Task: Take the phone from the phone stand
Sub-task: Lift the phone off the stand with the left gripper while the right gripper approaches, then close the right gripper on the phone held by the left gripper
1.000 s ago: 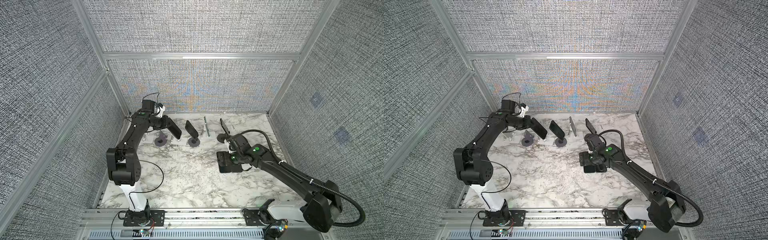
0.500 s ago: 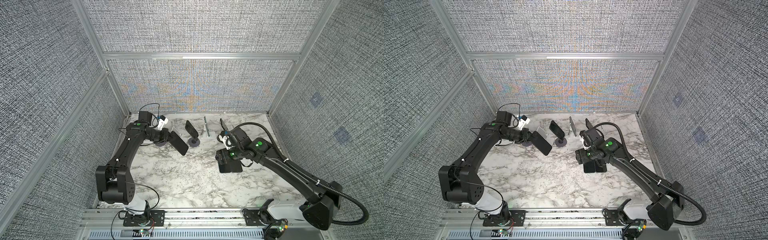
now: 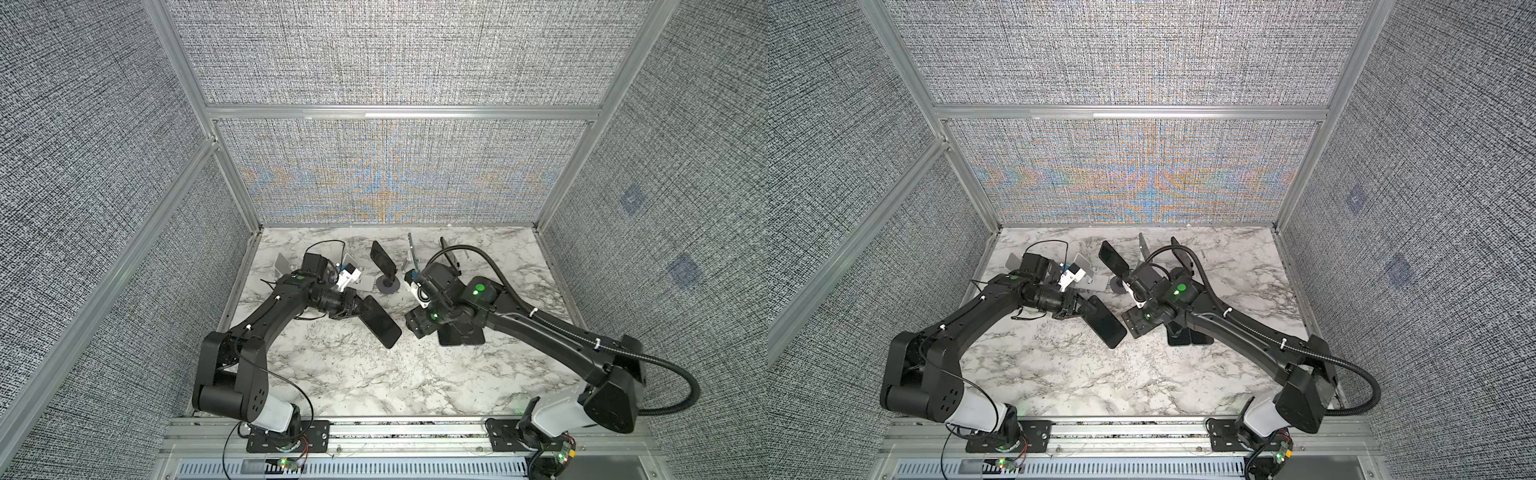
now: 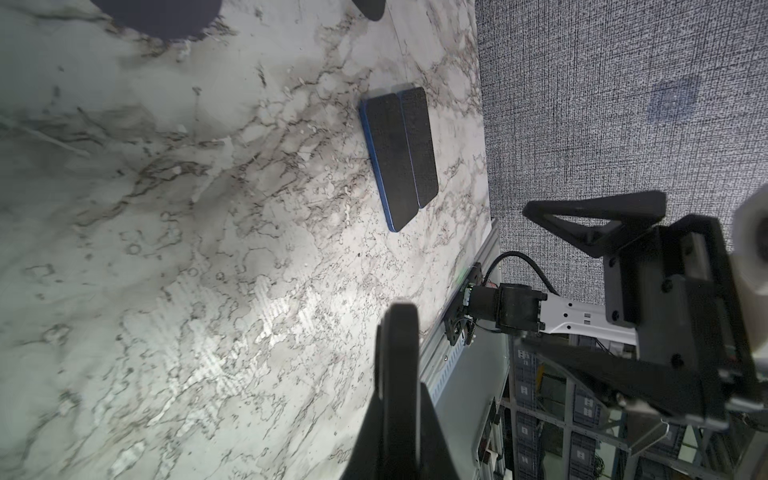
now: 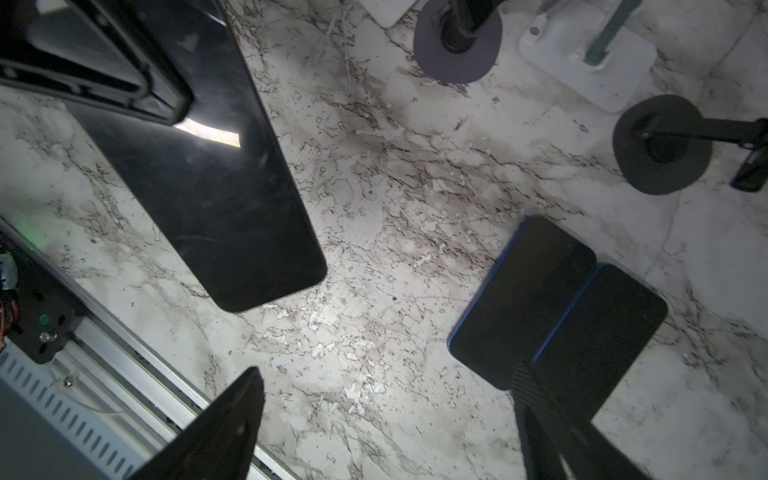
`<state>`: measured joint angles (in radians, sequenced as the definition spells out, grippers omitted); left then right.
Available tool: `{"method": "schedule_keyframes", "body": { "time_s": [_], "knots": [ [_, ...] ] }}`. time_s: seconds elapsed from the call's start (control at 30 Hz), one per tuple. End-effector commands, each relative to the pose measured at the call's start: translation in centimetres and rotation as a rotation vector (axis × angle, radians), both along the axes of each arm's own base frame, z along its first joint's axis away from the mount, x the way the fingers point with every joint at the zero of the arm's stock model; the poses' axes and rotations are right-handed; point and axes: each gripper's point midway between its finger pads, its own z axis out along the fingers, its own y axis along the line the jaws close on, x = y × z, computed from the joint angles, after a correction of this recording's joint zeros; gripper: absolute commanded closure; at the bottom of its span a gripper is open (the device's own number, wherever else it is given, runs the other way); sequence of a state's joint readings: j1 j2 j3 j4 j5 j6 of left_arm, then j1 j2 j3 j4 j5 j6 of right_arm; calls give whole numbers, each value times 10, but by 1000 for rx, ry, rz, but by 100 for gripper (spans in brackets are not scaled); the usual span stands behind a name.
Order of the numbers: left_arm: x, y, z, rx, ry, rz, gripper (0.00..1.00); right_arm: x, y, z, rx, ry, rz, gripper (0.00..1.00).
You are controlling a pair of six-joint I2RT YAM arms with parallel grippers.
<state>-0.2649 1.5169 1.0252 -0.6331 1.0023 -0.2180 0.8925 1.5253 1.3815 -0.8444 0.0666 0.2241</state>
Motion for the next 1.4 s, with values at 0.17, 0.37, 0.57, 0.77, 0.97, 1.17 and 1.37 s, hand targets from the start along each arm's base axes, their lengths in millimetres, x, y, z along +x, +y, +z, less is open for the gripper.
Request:
{"method": "schedule_keyframes", "body": {
  "time_s": [0.17, 0.37, 0.57, 0.77, 0.97, 1.17, 1.37],
  "knots": [
    [-10, -17, 2, -62, 29, -61, 100, 3, 49, -12, 40, 16, 60, 9],
    [-9, -20, 4, -88, 41, -68, 100, -12, 76, -28, 71, 37, 155, 7],
    [-11, -22, 5, -119, 57, -81, 100, -8, 82, -46, 48, 40, 178, 10],
    [-12, -23, 7, -131, 59, -93, 100, -4, 84, -53, 57, 29, 176, 17],
    [-12, -23, 8, -143, 63, -97, 100, -5, 86, -54, 72, 33, 181, 27],
    [-12, -23, 2, -128, 76, -95, 100, -4, 82, -56, 78, 25, 161, 40],
    [-11, -23, 0, -127, 87, -90, 100, -2, 80, -57, 80, 11, 150, 49]
  ]
}}
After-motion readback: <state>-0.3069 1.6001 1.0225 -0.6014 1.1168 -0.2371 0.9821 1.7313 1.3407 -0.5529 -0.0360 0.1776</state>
